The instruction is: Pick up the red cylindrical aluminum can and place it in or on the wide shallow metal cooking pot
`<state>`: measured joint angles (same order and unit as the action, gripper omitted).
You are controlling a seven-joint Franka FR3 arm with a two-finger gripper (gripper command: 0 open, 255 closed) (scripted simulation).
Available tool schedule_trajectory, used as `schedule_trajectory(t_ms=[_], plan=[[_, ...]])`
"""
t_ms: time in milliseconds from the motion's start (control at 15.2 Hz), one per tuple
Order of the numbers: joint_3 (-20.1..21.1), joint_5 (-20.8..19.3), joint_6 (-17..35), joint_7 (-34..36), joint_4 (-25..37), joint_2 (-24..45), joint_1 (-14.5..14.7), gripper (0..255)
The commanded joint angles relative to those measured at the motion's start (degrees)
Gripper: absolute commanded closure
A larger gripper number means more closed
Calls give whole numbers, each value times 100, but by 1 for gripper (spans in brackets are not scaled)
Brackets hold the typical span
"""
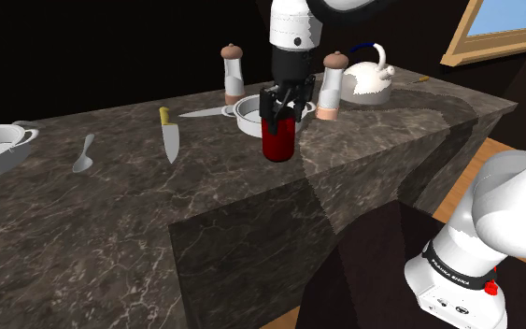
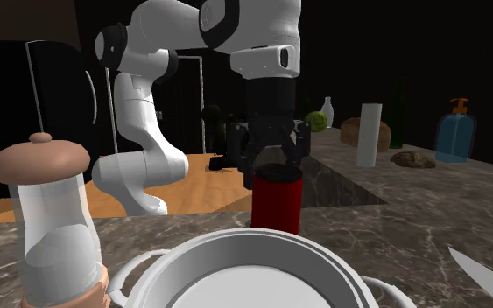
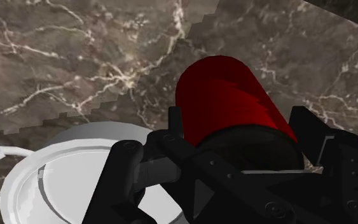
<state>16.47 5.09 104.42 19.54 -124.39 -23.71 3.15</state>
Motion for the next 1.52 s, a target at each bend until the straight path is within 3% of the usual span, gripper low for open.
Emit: schedule_trajectory(t_ms=[0,1452], plan=[[-8,-6,-119,3,109,2,-5,255],[-124,-163,-1690,-54,2105,439,-119,255]])
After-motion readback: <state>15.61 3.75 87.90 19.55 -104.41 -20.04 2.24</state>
